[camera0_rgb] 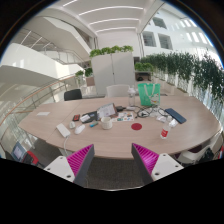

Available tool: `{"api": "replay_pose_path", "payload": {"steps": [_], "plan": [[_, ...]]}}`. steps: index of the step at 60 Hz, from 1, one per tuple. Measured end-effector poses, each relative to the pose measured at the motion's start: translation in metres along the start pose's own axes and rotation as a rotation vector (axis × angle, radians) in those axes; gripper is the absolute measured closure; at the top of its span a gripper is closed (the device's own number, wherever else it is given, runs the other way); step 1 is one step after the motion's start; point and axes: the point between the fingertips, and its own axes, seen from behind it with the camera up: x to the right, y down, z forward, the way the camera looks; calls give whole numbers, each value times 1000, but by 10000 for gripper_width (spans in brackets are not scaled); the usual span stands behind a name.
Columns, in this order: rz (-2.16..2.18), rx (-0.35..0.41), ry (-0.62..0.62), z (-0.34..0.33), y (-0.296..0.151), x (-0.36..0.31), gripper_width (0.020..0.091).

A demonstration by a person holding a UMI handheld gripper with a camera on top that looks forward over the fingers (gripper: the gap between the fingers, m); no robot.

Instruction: Pour water

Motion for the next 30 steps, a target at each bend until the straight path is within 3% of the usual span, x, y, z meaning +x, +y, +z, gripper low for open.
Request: {"api": "replay_pose_path", "payload": {"steps": [14,25,30], "plan": [[92,55,67,12,3,10,277],[192,14,114,41,24,78,274],[236,56,61,72,22,108,270]]}}
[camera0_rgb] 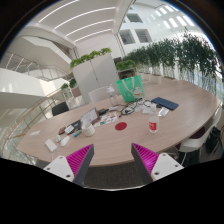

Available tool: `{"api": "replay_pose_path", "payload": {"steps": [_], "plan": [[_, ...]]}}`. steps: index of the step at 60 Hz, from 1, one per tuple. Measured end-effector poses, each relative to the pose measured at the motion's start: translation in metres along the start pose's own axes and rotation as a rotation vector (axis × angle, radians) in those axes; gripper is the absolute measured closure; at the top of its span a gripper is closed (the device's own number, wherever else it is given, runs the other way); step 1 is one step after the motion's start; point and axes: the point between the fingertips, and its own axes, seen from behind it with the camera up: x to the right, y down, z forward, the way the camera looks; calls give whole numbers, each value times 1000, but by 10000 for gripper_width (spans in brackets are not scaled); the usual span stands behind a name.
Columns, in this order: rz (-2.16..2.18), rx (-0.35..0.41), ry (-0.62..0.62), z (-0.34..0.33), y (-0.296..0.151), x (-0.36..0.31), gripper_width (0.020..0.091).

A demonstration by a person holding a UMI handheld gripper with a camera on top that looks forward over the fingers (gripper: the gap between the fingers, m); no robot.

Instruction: Pour water

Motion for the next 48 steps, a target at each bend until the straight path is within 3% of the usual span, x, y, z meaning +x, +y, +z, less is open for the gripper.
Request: {"api": "replay_pose_path", "payload": {"steps": [10,20,32,34,35,36,45,48], "plan": [[-208,162,90,92,-26,120,273],[-206,181,150,190,-42,202,274],[-190,233,143,265,-67,238,285],[-193,235,139,283,-69,242,339],[-199,231,133,287,-68,242,433],[-205,223,129,288,-66,240,581],[-203,286,128,298,-73,239,659],[-186,294,128,297,-73,240,651]]}}
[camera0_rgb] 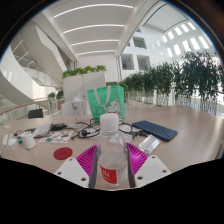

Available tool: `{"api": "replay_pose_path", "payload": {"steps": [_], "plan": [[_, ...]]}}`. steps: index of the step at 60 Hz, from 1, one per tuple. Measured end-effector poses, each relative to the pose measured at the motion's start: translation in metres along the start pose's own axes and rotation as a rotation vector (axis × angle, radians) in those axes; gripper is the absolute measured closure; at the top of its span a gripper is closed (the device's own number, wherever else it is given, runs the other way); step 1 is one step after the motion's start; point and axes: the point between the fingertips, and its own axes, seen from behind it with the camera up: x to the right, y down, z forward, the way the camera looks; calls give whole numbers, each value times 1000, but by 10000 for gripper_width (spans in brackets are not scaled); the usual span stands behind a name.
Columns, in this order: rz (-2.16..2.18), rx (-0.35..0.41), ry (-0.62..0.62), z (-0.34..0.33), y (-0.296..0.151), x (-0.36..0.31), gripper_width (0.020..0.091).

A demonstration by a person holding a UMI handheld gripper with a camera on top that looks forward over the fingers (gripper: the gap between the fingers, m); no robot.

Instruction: Pour water

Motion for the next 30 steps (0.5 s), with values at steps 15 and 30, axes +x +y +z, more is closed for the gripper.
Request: {"api": "replay_pose_path", "payload": {"steps": [15,30], "plan": [[10,-124,63,5,1,-4,752],[-366,-20,116,13,-155,-101,753]]}}
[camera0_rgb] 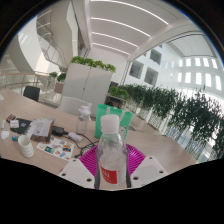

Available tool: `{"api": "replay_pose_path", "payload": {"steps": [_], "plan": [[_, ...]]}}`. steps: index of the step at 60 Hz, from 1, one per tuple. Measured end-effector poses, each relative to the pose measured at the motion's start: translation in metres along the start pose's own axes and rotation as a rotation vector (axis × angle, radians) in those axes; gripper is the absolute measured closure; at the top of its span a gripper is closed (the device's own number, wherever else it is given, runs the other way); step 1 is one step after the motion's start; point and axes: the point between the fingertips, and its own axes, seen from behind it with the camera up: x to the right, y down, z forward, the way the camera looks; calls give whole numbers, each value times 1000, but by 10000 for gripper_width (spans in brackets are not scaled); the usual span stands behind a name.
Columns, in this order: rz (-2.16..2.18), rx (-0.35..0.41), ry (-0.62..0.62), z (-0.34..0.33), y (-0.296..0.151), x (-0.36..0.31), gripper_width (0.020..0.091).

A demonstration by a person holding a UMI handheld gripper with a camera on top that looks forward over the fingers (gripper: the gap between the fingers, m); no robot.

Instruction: Pour water

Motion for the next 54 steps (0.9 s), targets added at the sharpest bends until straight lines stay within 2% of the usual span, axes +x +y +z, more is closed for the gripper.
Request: {"api": "replay_pose_path", "payload": {"steps": [7,10,17,23,25,27,32,37,51,54], "plan": [[-391,28,25,8,-60,-77,753],[-592,34,27,23,-66,-121,752],[-1065,29,10,36,-60,-210,754],[-1444,9,7,44,-41,-255,754],[-1550,3,7,45,-36,-264,754],[-1652,-1,-47,54,-34,-272,754],[-1877,6,-21,54,-32,-287,756],[-2003,-21,-36,59,-27,-295,755],[-1978,-46,-65,60,-25,-301,752],[-1852,-17,-62,60,-35,-304,753]]}}
